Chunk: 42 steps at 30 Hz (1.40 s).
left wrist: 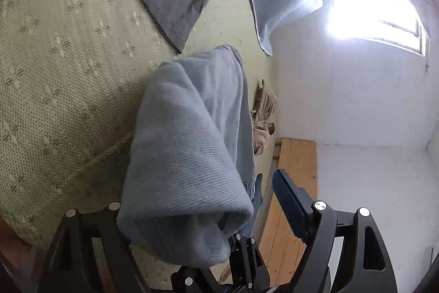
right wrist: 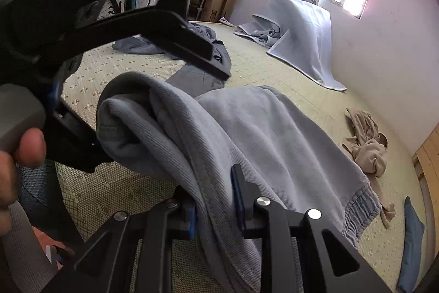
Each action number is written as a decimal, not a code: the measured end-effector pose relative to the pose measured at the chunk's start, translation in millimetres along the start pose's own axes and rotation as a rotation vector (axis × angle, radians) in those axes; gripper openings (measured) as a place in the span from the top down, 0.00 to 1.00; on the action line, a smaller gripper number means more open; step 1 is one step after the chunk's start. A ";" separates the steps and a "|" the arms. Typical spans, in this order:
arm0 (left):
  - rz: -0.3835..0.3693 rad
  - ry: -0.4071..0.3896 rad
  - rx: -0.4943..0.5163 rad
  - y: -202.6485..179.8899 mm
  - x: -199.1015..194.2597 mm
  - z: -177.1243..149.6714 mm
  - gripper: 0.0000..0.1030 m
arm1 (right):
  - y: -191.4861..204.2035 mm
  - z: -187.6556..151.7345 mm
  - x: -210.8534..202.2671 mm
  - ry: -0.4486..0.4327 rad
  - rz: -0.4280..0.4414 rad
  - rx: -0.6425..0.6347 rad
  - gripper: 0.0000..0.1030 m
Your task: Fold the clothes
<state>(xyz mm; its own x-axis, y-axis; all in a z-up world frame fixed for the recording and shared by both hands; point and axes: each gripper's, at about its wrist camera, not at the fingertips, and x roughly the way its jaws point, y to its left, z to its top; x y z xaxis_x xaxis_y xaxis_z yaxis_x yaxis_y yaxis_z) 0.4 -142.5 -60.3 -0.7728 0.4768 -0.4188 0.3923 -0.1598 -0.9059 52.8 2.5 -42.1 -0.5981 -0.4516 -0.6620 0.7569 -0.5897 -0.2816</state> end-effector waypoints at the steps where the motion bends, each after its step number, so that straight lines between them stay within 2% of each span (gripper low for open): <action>1: 0.003 0.001 0.006 -0.4 1.2 1.7 0.24 | 0.2 -0.2 0.3 -0.002 -0.002 -0.003 0.78; 2: 0.020 0.001 0.013 0.1 1.4 1.1 0.29 | 0.6 -0.6 0.4 -0.005 -0.004 -0.006 0.78; 4: 0.060 0.002 0.029 1.6 0.8 -1.3 0.53 | 1.4 -1.4 0.8 -0.010 -0.009 -0.011 0.78; 9: 0.087 0.012 0.040 -1.0 0.7 1.4 0.62 | 2.8 -4.1 0.2 -0.026 -0.028 -0.021 0.73; 14: 0.095 0.038 0.055 -13.2 0.2 4.0 0.68 | 7.6 -8.4 -6.6 -0.064 -0.123 -0.067 0.44; 20: 0.071 0.084 0.065 -31.6 0.5 8.2 0.70 | 9.8 -26.2 -12.0 -0.052 -0.213 -0.170 0.26; 22: 0.066 0.098 0.080 -41.0 -1.5 7.5 0.71 | 7.8 -35.7 -11.4 -0.029 -0.237 -0.195 0.23; 29: 0.046 0.133 0.099 -67.2 0.5 3.6 0.71 | -6.0 -63.8 6.0 0.068 -0.351 -0.250 0.21; 34: 0.043 0.148 0.112 -79.9 7.4 5.8 0.72 | -6.9 -78.1 10.5 0.072 -0.431 -0.308 0.21; 40: 0.046 0.162 0.129 -90.7 11.7 5.9 0.72 | -26.2 -84.3 13.0 0.075 -0.513 -0.311 0.21; 42: 0.045 0.164 0.134 -95.1 12.5 6.7 0.73 | -32.0 -83.5 13.1 0.073 -0.520 -0.312 0.30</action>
<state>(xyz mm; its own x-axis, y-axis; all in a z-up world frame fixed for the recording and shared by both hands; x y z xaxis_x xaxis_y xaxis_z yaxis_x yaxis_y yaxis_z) -49.9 -127.2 20.2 -0.6599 0.5992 -0.4534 0.3463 -0.2929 -0.8912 42.7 71.4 -99.8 -0.8987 -0.1037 -0.4261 0.4186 -0.4920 -0.7633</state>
